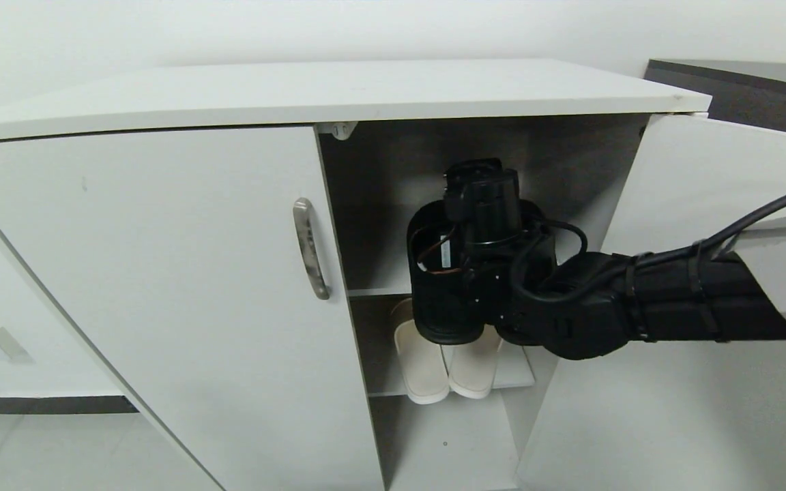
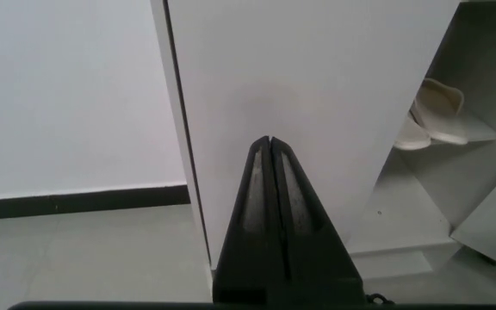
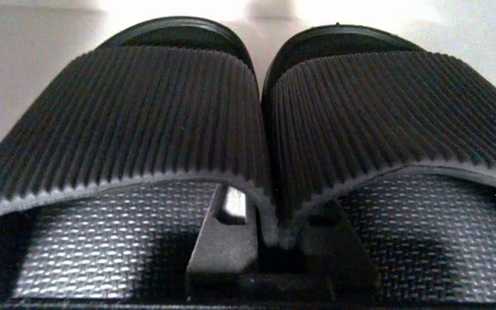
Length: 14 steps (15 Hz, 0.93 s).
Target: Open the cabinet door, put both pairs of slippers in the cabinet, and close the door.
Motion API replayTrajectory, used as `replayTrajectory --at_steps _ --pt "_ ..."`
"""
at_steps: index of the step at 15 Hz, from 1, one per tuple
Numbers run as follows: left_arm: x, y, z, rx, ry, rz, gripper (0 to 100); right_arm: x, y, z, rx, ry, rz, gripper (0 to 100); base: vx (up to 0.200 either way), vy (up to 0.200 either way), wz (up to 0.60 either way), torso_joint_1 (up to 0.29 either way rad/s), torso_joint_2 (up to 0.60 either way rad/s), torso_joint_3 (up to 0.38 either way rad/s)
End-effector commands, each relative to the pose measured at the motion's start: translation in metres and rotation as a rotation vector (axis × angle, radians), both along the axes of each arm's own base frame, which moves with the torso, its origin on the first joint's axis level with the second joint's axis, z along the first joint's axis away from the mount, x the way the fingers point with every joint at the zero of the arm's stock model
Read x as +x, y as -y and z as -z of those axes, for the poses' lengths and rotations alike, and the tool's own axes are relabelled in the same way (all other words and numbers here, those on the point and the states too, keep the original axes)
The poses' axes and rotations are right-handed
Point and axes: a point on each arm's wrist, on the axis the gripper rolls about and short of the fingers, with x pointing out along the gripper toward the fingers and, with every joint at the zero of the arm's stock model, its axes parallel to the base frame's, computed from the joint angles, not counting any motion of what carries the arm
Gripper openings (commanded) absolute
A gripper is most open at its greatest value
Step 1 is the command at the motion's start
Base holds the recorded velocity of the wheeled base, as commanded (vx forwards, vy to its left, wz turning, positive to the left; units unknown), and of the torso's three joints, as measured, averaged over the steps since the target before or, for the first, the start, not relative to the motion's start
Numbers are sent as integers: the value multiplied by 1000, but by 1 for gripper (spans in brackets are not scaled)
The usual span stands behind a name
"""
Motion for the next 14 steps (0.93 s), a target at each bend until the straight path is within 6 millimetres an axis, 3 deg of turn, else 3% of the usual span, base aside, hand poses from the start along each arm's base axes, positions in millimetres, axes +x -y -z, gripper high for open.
replayTrajectory --at_steps 1,5,8,14 --pt "0 0 0 0 -2 0 0 18 -5 -8 15 8 10 0 0 0 0 0 0 0" --pt "0 0 0 0 -2 -1 0 40 -11 -14 34 6 9 0 0 0 0 0 0 0" --pt "0 0 0 0 -2 -1 0 42 -11 -21 61 -38 -45 0 0 0 0 0 0 0" --pt "0 0 0 -2 -2 -1 0 47 -11 -13 55 -53 -50 0 0 0 0 0 0 0"
